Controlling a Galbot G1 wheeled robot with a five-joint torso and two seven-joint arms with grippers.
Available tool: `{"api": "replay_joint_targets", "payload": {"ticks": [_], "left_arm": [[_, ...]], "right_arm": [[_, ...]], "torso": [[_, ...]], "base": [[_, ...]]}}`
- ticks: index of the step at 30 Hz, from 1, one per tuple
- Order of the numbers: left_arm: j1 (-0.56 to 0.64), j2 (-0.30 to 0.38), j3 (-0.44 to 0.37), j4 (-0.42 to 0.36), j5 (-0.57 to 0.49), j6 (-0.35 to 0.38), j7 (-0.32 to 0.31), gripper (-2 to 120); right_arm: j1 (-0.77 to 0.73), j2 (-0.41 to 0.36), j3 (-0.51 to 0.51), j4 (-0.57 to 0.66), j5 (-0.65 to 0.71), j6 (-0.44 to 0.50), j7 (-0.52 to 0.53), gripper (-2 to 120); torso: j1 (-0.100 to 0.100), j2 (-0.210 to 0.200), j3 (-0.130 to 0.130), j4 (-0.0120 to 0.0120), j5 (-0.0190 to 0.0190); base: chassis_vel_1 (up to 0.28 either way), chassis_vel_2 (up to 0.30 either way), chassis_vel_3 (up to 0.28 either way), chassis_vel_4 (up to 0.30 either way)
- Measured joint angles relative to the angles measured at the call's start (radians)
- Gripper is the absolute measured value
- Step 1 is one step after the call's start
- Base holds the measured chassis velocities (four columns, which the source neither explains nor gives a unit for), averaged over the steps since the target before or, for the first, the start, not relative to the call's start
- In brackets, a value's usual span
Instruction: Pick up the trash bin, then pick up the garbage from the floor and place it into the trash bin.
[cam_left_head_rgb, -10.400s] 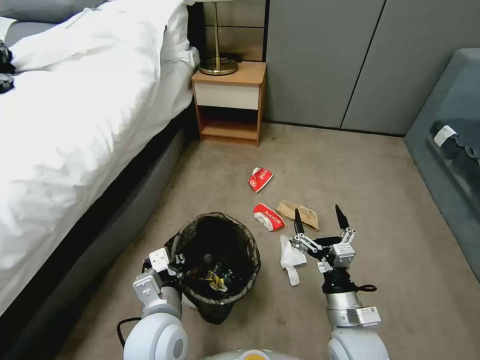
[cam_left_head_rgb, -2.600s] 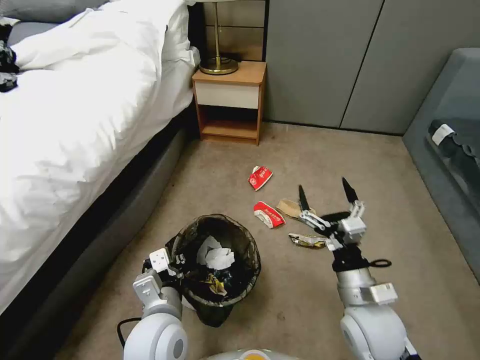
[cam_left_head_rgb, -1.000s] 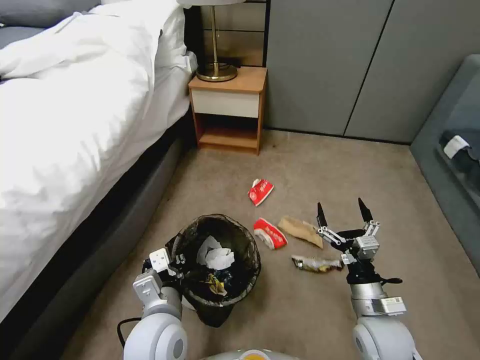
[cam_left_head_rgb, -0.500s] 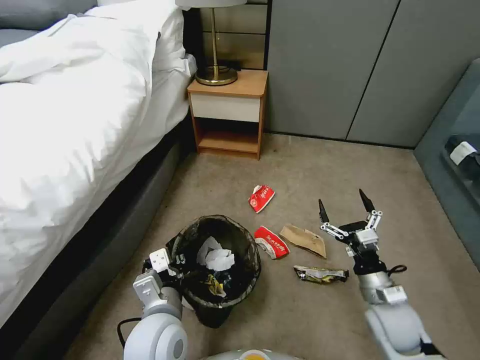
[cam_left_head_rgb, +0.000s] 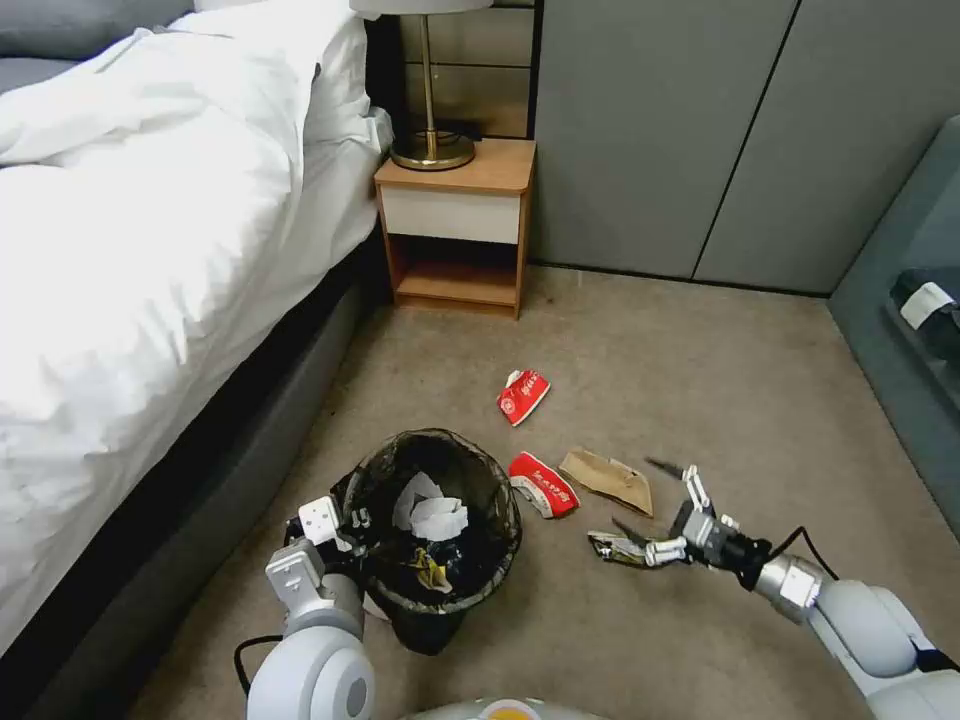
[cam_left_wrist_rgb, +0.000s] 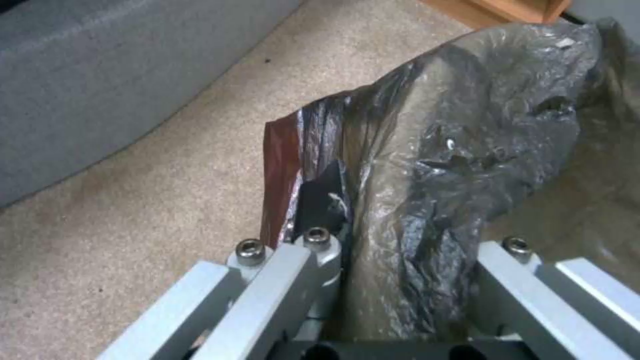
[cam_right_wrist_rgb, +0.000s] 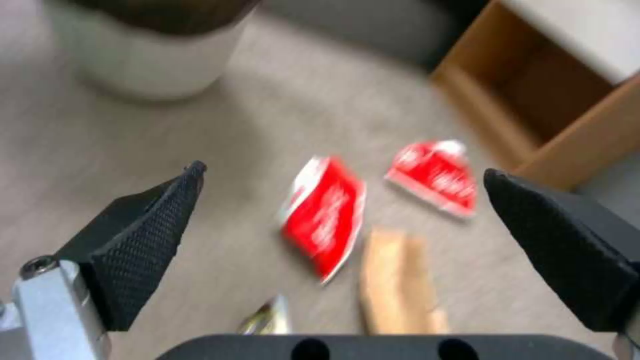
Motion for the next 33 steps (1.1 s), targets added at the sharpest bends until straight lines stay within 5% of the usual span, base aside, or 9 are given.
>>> {"api": "replay_joint_targets", "payload": {"ticks": [10, 18, 33], "left_arm": [[0.0, 0.0, 0.0, 0.0, 0.0, 0.0, 0.0, 75], [0.0, 0.0, 0.0, 0.0, 0.0, 0.0, 0.0, 75], [0.0, 0.0, 0.0, 0.0, 0.0, 0.0, 0.0, 75]], "right_arm": [[0.147, 0.03, -0.035, -0.234, -0.096, 0.025, -0.152, 100], [0.272, 0.071, -0.079, -0.44, -0.196, 0.037, -0.093, 100], [0.368, 0.109, -0.16, -0.586, -0.254, -0.073, 0.083, 100]], "torso": [[0.0, 0.0, 0.0, 0.0002, -0.0002], [0.0, 0.0, 0.0, 0.0003, -0.0002], [0.0, 0.0, 0.0, 0.0002, -0.0003]], "base": [[0.0, 0.0, 0.0, 0.0], [0.0, 0.0, 0.0, 0.0], [0.0, 0.0, 0.0, 0.0]]}}
